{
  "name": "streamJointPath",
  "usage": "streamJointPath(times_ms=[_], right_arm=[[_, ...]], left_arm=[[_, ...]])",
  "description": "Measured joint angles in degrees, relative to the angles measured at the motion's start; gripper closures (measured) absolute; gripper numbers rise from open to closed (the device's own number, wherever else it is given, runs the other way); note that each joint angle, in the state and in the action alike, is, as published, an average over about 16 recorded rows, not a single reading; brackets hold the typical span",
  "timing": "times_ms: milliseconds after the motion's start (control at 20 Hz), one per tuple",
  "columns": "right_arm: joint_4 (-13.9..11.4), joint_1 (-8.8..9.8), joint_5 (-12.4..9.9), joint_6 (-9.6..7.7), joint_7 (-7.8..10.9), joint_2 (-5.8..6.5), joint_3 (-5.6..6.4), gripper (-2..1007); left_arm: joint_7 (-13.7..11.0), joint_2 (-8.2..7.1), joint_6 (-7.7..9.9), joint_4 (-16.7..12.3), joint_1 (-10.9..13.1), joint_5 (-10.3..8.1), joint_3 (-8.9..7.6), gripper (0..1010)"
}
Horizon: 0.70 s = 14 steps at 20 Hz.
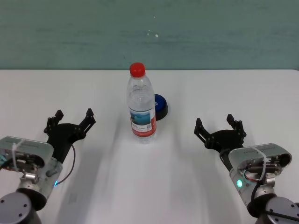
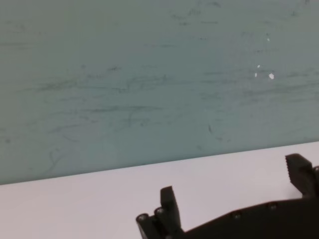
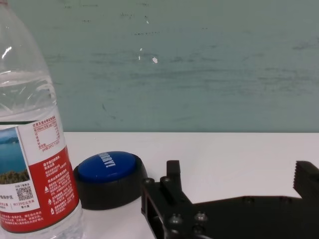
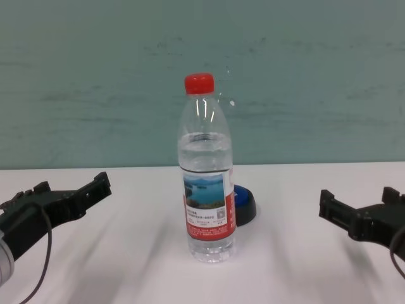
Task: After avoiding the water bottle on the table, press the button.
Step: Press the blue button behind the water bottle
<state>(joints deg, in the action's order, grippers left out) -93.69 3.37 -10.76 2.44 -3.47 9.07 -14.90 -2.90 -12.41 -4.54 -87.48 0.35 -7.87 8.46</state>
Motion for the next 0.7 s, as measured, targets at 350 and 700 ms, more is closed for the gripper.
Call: streamJointPath(times_ms=[350,700], right_arm=[[0.00,0.00,0.00,0.00,0.00,0.00,0.00,1],[0.00,0.00,0.00,0.00,0.00,0.00,0.00,1]], left_arm=[[0.00,0.00,0.00,0.00,0.00,0.00,0.00,0],[0.00,0.00,0.00,0.00,0.00,0.00,0.00,0]])
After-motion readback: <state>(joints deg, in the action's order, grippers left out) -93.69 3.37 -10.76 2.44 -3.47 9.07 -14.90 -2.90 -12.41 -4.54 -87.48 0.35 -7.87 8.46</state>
